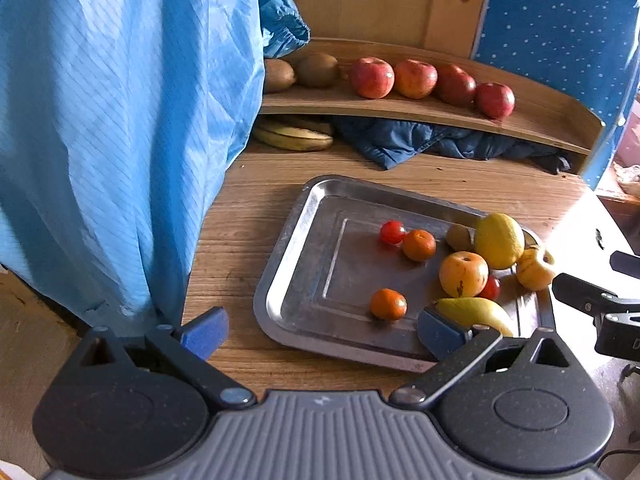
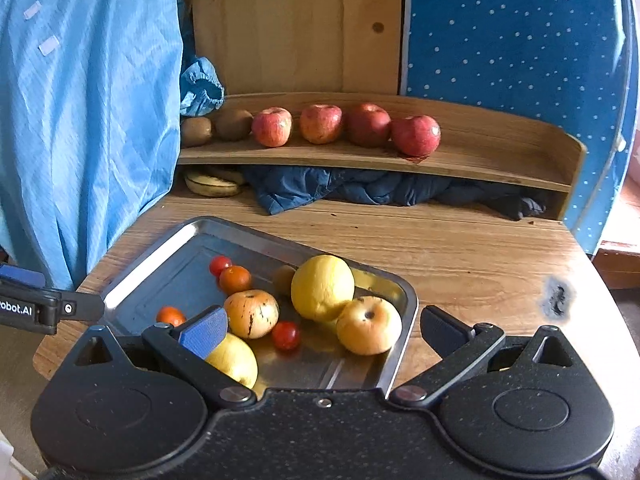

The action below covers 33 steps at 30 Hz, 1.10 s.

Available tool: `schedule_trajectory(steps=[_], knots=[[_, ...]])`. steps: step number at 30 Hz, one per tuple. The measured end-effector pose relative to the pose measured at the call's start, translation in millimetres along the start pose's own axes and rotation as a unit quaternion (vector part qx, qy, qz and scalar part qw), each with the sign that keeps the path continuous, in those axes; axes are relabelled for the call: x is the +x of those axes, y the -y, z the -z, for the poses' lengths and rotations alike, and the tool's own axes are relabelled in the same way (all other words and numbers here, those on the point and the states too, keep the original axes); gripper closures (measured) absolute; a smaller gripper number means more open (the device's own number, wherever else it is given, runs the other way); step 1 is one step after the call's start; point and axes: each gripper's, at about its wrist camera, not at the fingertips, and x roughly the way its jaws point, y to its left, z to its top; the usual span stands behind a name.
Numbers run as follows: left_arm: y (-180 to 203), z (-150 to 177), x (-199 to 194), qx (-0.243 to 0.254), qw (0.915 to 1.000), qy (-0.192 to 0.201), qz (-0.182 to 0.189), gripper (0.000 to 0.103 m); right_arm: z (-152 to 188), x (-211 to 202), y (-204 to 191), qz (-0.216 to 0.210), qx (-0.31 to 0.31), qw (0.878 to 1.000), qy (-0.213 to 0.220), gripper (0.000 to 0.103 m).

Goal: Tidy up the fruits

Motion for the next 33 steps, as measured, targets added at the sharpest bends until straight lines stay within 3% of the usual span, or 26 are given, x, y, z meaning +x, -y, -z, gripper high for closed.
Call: schedule_trajectory(steps=[13, 22, 33], knots=[[12.2, -17.4, 17.8, -0.020, 0.9996, -0.012, -0.017, 0.000, -7.2, 20.9, 17.7, -0.013, -0.004, 1.000, -0.014, 0.001], [18.6, -19.0, 19.1, -0.021, 0.9996, -0.015, -0.007, 0.000, -8.2, 22.6, 22.3, -0.015, -0.005, 1.000, -0.013, 0.001], [7.1, 2.7, 15.3, 0.012, 0.9994, -0.028, 0.019, 0.000, 17.1, 0.0, -13.0, -0.027, 0.002, 0.999, -0.037, 0.001]])
